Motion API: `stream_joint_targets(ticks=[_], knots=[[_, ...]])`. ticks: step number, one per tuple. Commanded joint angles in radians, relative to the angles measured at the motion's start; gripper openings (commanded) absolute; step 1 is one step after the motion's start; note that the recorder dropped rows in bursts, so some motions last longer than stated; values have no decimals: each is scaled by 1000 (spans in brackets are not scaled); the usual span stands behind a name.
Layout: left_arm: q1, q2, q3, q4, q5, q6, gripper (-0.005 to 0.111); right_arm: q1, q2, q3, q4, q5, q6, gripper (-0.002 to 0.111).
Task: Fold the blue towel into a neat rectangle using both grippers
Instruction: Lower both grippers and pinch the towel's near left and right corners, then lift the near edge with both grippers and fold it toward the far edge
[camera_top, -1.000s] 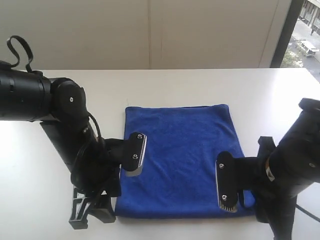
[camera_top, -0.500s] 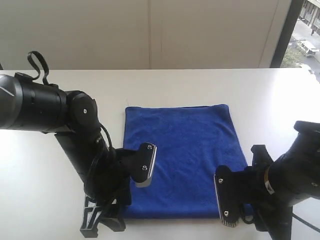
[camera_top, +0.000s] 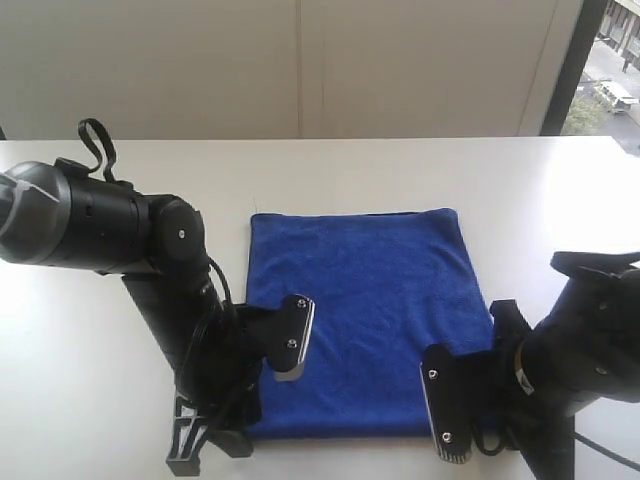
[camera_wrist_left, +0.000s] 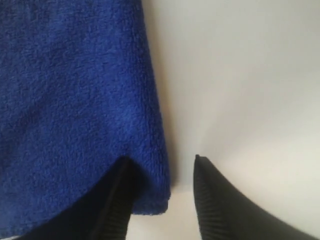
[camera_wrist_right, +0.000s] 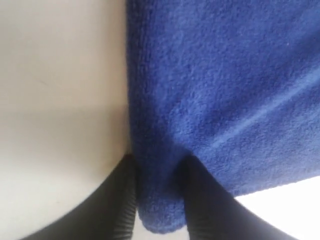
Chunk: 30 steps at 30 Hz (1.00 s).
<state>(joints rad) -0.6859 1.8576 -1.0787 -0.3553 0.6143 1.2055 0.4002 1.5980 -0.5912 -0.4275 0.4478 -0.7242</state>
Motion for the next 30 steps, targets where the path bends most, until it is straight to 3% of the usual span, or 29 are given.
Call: stream_joint_targets(ticks=[1,4,8,12,14,18,25,30], knots=[[-4,17,9,19,44,-4,27,-5,30,11,5,7,-5,14],[-4,16,9,36,86,-4,0,-1,30,11,23,53,-5,0],[-4,16,9,50,122,-4,0,3,18,11,80,94,-5,0],[-4,16,9,69,198,-36,0,110,-47,3,161,215,-3,0],[-4,7,9,120,228,-114,0,155,-64,-11,168,298,105,0],[-4,-77,9,124,297,-174,0,199,-82,-38,164,386,143,0],[-4,-168,9,124,321,-190,0,199,-133,-94,131,442,226,0],[-2,-194,7,129,261,-190,0,199,-157,-133,-24,442,391,0]])
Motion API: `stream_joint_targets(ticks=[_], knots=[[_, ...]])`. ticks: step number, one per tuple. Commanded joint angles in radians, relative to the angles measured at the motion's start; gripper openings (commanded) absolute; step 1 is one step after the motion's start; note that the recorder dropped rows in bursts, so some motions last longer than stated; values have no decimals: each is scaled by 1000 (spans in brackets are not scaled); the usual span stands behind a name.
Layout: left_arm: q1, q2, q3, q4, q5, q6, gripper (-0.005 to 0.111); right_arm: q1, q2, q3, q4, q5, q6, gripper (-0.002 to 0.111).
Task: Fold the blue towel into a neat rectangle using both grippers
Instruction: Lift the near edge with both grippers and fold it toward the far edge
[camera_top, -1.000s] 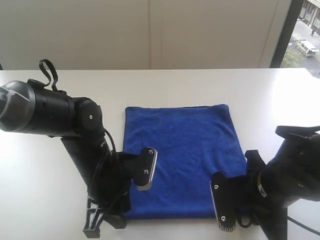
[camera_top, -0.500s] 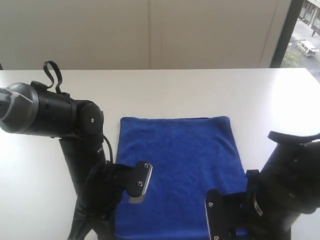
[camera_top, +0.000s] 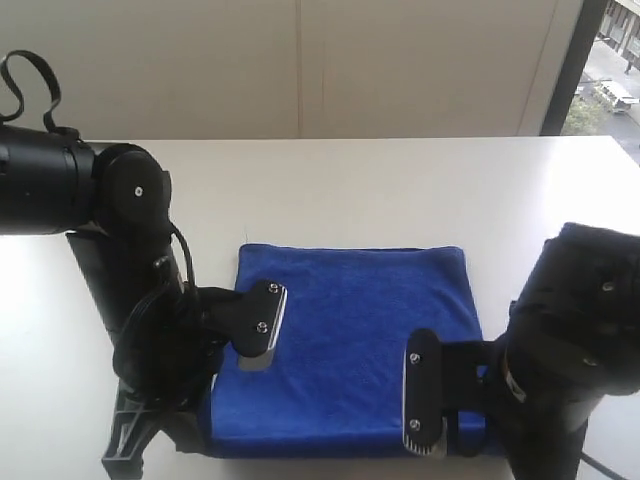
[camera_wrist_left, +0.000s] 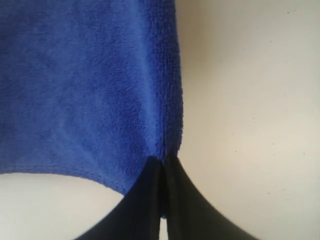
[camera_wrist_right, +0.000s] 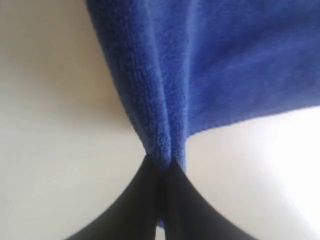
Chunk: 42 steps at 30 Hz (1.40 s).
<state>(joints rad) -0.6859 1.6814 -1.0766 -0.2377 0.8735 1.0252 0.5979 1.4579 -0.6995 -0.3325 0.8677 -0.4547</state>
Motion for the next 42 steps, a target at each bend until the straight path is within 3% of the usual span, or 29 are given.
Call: stream_joint_targets(ticks=[1,14,23,35,42], knots=[[-2,-18,5,11,0,-10,0,1,-17,-27,-138,22,151,0],[-2,-18,5,35,-86,-10,0,1,-17,-27,-247,26,311,0],[-2,-18,5,135,-281,-114,0,1,-17,-27,-351,8,437,0],[-2,-18,5,140,-504,-114,0,-1,-14,-27,-630,-96,706,0],[19,-18,5,142,-619,-114,0,-61,45,-32,-754,-140,835,0]])
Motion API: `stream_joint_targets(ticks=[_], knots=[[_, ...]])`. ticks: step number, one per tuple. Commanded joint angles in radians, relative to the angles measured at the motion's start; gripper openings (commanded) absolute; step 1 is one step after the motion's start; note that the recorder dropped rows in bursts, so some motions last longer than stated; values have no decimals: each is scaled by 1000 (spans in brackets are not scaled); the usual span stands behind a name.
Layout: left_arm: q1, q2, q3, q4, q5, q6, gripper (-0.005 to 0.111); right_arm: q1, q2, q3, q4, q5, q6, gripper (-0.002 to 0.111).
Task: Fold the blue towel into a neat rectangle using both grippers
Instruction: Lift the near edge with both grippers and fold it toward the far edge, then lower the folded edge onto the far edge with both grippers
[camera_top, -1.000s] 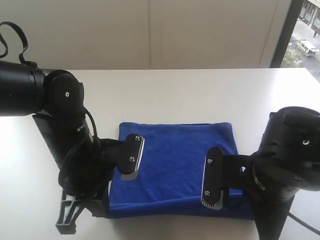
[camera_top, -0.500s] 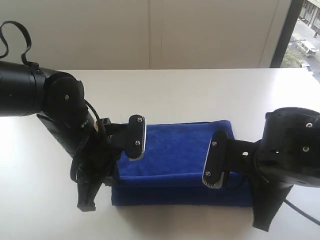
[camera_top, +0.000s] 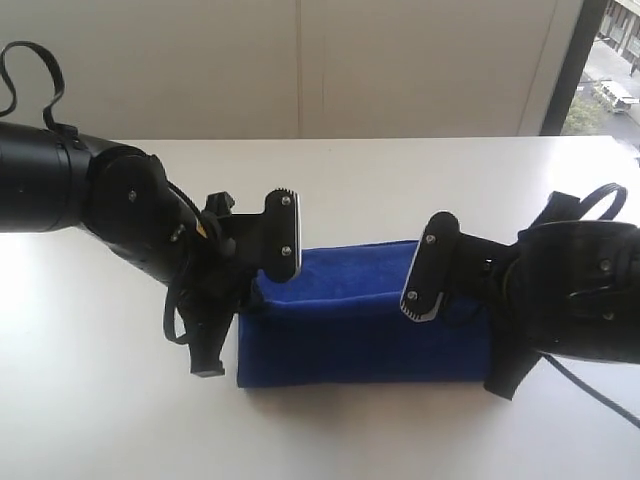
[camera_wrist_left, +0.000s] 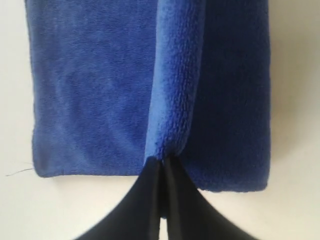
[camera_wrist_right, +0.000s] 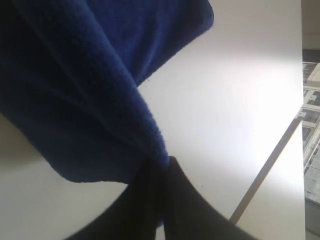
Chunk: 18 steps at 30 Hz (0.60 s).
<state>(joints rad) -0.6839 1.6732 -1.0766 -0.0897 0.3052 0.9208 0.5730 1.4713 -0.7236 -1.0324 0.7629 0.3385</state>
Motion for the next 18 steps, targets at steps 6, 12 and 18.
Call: stream_joint_targets(ticks=[6,12,18], knots=[[35,-6,5,-6,-133,-9,0,-86,83,-45,-97,-106,96,0],[54,37,5,-6,-241,-9,0,-132,143,-98,-134,-151,117,0],[66,76,5,-6,-318,-9,0,-171,204,-143,-146,-198,121,0]])
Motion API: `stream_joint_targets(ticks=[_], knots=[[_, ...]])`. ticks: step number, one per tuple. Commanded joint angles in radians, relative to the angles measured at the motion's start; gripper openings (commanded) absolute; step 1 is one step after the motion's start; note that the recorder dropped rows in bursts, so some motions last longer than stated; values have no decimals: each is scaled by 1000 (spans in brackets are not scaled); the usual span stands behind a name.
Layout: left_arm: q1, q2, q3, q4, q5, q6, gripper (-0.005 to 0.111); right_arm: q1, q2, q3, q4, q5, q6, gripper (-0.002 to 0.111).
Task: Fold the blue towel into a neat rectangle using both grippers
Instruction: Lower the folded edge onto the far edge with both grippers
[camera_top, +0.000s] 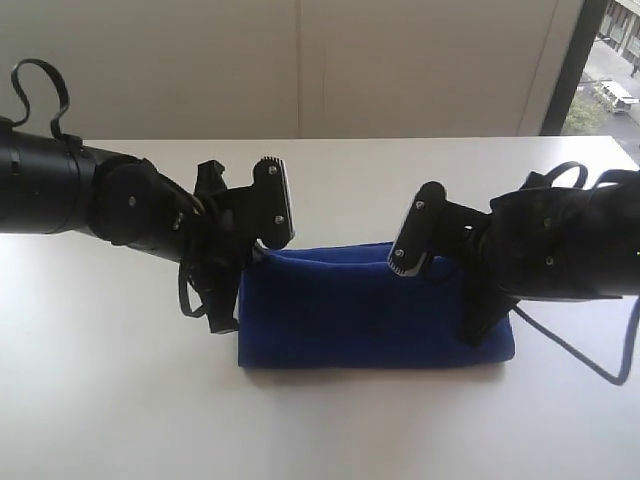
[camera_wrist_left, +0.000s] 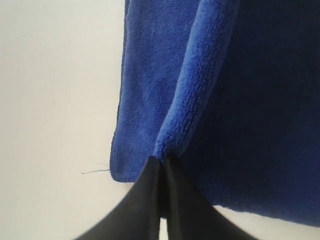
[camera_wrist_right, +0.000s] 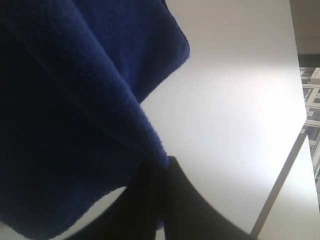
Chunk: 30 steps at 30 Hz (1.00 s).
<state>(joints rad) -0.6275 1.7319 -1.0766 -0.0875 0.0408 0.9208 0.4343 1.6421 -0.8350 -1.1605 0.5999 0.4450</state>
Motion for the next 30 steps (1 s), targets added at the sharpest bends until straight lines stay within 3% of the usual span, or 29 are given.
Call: stream_joint_targets(ticks=[1,7,19,30], knots=[[14,26,5,-8,-68,-9,0,-39,42,-37,-20,-47,15,0],[45,65,5,-8,-138,-9,0,-72,106,-85,-32,-94,15,0],[46,136,3,-8,-336,-6,0,-99,233,-206,-47,-136,15,0],[87,224,-7,-15,-418,-4,0,-163,298,-239,-47,-201,29,0]])
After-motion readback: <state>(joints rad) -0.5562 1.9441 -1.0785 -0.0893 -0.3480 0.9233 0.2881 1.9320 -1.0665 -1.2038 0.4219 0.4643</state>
